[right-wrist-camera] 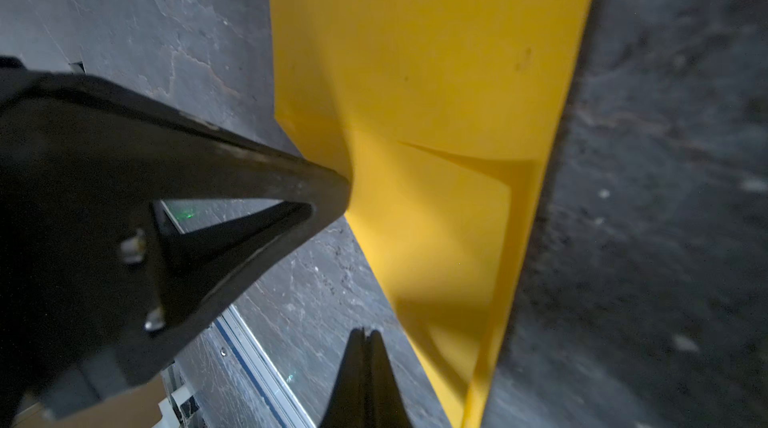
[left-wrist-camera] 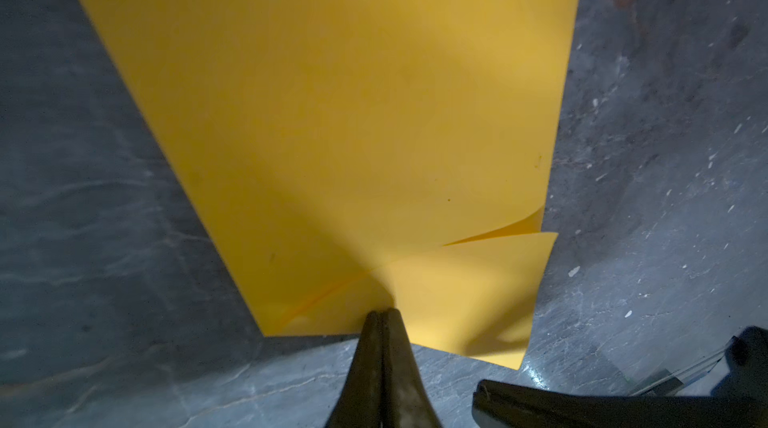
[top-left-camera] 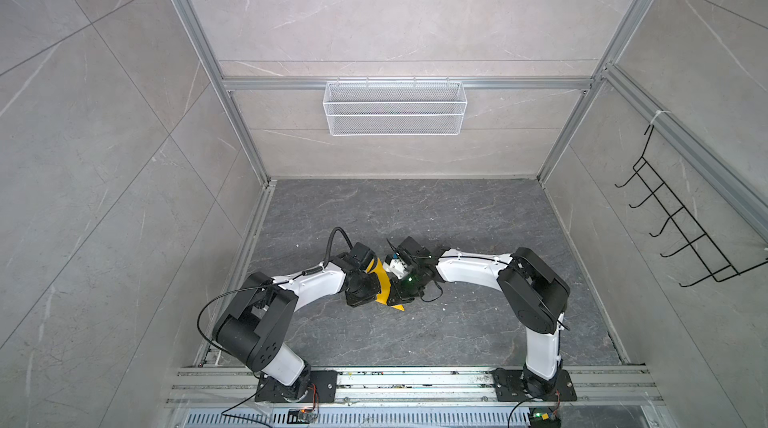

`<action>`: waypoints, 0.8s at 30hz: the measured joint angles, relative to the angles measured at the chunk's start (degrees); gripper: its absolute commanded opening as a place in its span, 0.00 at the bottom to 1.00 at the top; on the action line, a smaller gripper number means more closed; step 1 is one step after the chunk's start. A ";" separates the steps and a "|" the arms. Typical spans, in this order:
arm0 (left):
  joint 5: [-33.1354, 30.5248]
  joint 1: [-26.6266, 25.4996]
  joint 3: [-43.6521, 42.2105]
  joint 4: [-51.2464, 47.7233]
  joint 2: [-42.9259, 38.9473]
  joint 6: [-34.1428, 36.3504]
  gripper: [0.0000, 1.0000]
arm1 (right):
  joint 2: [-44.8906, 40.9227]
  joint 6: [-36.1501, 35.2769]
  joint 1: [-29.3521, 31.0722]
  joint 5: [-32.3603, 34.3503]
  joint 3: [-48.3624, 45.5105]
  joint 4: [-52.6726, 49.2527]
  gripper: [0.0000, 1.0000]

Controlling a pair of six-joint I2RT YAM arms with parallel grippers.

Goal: Fold a paper plane with a square sheet of paper (pick it up from the middle)

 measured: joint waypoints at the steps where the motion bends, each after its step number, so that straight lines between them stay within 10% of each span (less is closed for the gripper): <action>1: 0.00 0.00 0.17 -0.20 0.15 -0.07 0.06 | 0.28 0.70 0.11 0.00 0.24 0.37 0.04; 24: -0.55 -0.26 2.01 -2.49 1.49 -0.76 0.05 | 3.48 5.01 0.28 2.01 1.05 3.21 0.04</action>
